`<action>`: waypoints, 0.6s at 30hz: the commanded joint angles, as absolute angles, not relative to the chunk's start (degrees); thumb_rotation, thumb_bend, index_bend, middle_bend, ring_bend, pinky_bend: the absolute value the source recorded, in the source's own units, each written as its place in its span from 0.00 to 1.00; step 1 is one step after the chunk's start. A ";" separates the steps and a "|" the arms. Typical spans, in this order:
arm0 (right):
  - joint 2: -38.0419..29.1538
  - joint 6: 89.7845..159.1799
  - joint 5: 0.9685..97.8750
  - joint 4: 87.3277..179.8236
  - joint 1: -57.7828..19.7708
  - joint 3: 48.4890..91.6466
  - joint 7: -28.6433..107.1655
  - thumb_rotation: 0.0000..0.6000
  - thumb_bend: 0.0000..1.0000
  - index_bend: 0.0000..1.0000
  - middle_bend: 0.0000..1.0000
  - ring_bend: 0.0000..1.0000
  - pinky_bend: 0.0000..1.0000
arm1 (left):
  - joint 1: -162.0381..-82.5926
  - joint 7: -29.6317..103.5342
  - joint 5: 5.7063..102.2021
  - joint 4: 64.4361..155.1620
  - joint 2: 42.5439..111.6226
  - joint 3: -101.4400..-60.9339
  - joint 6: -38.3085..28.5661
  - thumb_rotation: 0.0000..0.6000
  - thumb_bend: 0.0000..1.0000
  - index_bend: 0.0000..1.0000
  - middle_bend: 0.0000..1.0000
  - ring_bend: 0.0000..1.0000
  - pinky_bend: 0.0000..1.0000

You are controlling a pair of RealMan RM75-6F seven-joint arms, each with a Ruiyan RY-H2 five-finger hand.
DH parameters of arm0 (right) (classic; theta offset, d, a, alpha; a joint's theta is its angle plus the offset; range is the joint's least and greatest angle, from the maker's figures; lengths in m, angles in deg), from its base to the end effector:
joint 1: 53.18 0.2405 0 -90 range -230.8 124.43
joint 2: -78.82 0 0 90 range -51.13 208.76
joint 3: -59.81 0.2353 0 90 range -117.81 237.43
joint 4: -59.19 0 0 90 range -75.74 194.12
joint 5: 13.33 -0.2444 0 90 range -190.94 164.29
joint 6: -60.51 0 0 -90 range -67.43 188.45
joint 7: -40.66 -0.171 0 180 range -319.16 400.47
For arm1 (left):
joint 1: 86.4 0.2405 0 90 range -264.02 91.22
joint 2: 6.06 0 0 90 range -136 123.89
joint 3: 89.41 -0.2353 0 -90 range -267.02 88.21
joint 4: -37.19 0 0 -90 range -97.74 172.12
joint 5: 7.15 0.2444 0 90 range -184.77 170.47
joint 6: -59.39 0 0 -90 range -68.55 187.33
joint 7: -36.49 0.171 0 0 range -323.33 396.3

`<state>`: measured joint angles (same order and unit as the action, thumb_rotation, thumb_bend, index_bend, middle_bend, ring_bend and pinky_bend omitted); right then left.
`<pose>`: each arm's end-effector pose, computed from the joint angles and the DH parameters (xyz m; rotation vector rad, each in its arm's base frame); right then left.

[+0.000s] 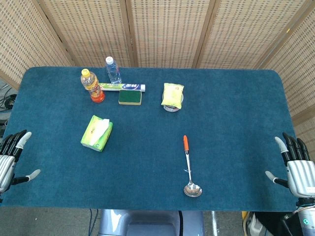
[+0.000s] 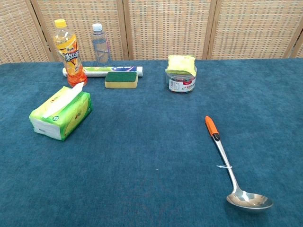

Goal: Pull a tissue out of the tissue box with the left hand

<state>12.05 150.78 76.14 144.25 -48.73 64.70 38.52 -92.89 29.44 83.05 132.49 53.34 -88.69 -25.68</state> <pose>-0.3107 -0.2158 0.1335 1.3686 -0.7567 0.9782 -0.2900 0.2077 0.1276 -1.4536 -0.9577 -1.0075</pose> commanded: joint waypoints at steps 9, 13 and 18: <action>11.99 150.65 76.03 144.31 -48.74 64.68 38.94 1.00 0.00 0.00 0.00 0.00 0.00 | -93.73 29.49 82.73 131.38 54.02 -88.06 -24.92 1.00 0.15 0.00 0.00 0.00 0.00; 12.03 150.56 75.71 144.31 -48.70 64.89 38.75 1.00 0.00 0.00 0.00 0.00 0.00 | -96.97 29.43 85.73 125.69 56.34 -86.28 -24.51 1.00 0.17 0.00 0.00 0.00 0.00; 11.86 149.69 75.01 144.28 -48.32 65.15 39.37 1.00 0.00 0.00 0.00 0.00 0.00 | -105.26 27.16 94.81 110.66 60.77 -86.18 -21.02 1.00 0.22 0.00 0.00 0.00 0.00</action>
